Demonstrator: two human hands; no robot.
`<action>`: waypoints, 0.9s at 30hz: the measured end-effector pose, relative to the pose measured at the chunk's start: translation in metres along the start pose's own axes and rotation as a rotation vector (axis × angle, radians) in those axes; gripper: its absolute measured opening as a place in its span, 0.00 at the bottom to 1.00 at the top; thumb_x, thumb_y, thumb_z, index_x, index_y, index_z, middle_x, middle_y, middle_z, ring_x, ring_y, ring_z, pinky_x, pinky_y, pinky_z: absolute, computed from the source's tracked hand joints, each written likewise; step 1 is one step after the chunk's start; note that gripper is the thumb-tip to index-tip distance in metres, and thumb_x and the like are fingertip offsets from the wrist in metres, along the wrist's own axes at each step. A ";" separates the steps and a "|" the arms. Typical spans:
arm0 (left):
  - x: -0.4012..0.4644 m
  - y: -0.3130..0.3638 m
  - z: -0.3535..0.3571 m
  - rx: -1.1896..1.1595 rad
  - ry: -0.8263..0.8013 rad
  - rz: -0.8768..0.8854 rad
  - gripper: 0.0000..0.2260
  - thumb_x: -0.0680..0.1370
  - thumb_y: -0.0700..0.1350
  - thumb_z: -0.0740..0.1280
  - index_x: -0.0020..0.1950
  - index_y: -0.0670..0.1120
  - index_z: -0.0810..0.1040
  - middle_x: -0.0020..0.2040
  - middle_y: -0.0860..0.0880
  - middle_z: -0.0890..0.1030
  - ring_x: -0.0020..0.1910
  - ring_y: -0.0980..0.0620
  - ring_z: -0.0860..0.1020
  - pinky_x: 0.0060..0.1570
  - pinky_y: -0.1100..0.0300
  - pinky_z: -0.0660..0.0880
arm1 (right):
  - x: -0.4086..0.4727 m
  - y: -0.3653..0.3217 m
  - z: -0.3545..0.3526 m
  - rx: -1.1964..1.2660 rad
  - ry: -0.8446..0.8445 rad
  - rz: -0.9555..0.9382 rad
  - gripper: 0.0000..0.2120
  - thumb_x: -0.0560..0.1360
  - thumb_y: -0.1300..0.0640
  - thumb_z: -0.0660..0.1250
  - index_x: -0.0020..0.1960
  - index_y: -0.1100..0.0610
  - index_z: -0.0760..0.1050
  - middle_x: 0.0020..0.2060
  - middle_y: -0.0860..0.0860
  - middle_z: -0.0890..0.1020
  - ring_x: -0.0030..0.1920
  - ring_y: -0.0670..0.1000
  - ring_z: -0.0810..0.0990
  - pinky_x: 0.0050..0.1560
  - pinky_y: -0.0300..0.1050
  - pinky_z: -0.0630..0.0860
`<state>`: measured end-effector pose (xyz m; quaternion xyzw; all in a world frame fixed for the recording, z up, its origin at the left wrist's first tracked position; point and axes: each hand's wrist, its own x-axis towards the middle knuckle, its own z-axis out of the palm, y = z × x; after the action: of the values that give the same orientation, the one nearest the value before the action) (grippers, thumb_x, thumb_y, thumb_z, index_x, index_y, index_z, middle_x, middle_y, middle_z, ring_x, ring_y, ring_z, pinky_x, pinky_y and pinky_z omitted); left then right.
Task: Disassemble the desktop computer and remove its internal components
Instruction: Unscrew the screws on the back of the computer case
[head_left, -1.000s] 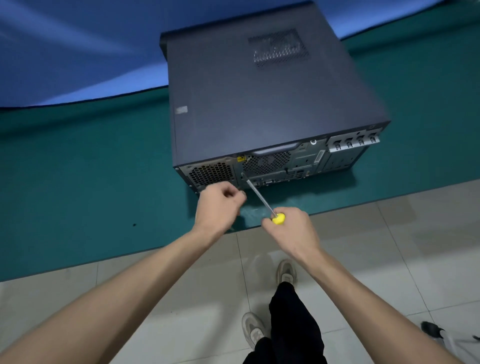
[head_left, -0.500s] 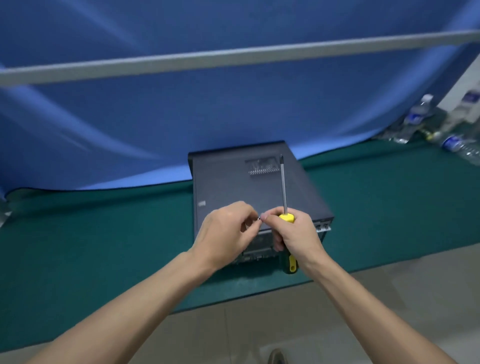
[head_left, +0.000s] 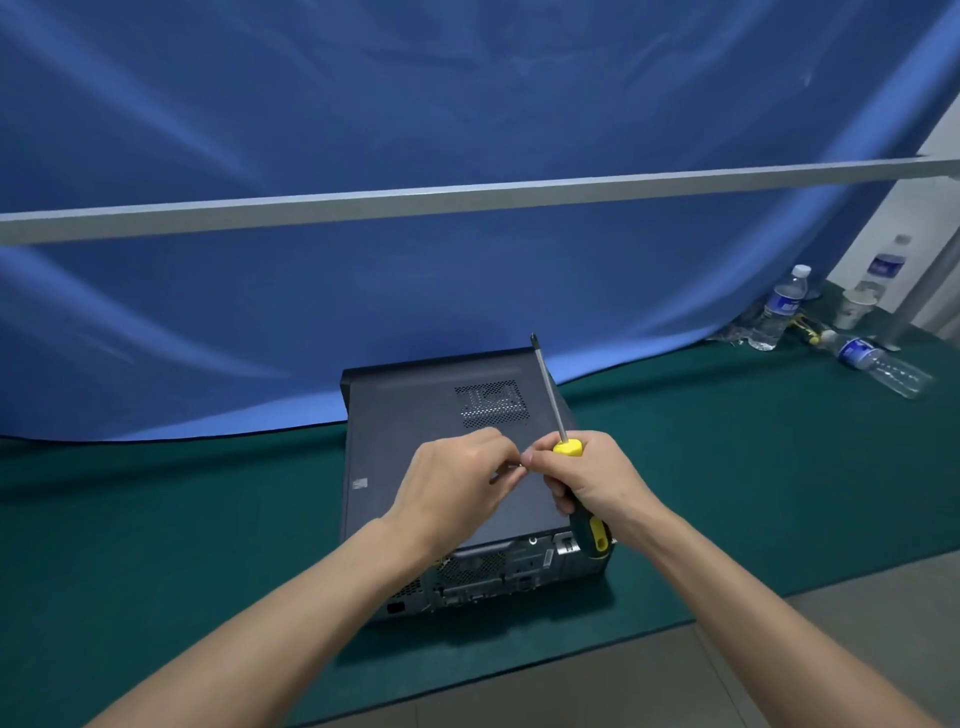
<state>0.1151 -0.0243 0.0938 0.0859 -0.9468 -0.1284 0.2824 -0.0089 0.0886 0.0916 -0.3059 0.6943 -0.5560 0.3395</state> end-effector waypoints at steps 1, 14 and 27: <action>0.006 -0.003 0.009 0.009 -0.027 -0.004 0.05 0.73 0.44 0.72 0.39 0.44 0.81 0.35 0.52 0.79 0.31 0.50 0.77 0.27 0.56 0.74 | 0.010 0.005 -0.007 -0.008 -0.020 0.018 0.10 0.72 0.61 0.68 0.32 0.54 0.78 0.21 0.50 0.72 0.21 0.49 0.67 0.24 0.38 0.67; 0.106 -0.055 0.142 0.144 -0.509 -0.434 0.09 0.77 0.48 0.61 0.55 0.50 0.75 0.54 0.53 0.77 0.53 0.50 0.76 0.46 0.59 0.68 | 0.159 0.108 -0.125 0.014 0.205 0.239 0.08 0.71 0.64 0.68 0.33 0.58 0.78 0.21 0.50 0.72 0.22 0.49 0.67 0.26 0.41 0.66; 0.124 -0.098 0.190 0.001 -0.690 -0.800 0.11 0.75 0.51 0.66 0.37 0.51 0.68 0.43 0.53 0.72 0.46 0.51 0.73 0.49 0.55 0.72 | 0.239 0.239 -0.138 -0.362 0.236 0.417 0.09 0.75 0.56 0.65 0.37 0.58 0.77 0.33 0.56 0.80 0.36 0.58 0.76 0.35 0.46 0.70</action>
<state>-0.0838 -0.1097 -0.0245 0.3932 -0.8781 -0.2464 -0.1168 -0.2716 0.0209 -0.1531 -0.1456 0.8646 -0.3733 0.3031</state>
